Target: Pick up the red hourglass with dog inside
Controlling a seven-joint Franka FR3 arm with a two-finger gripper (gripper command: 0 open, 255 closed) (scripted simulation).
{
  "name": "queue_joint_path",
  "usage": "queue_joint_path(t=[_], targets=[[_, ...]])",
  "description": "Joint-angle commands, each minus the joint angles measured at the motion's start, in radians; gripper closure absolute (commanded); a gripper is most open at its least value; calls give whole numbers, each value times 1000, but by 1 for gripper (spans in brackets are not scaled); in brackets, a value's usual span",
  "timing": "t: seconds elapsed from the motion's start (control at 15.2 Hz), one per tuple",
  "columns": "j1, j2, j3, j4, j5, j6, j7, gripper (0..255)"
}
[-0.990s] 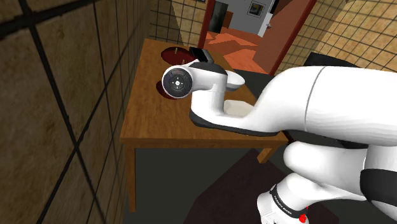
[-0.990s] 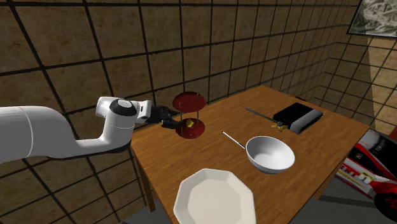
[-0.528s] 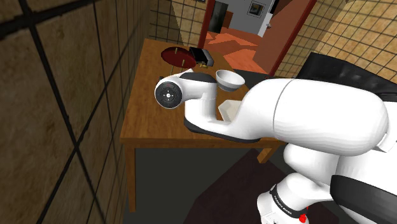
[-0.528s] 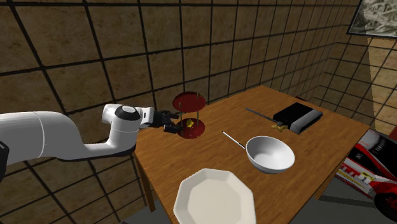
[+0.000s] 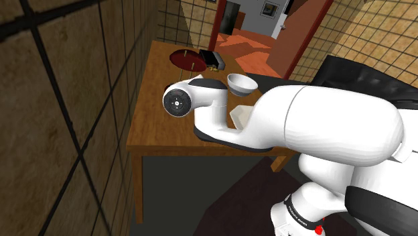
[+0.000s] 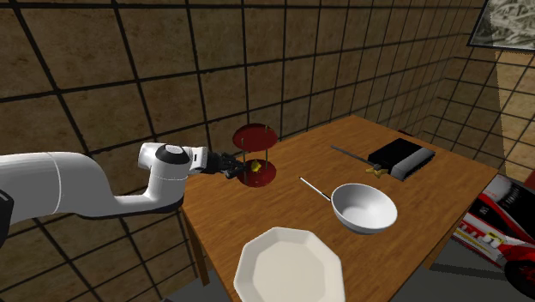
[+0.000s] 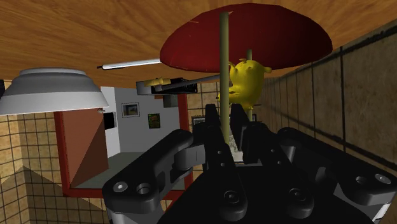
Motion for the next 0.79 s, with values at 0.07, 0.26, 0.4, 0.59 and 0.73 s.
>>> queue_joint_path(t=[0.07,0.26,0.4,0.59,0.73], targets=[[0,0,0,0,0,0,0,255],[1,0,0,0,0,0,0,255],[15,14,-19,6,-1,-14,-18,255],[37,33,-48,17,-2,-35,-44,255],[52,46,-67,25,-2,-49,-62,255]])
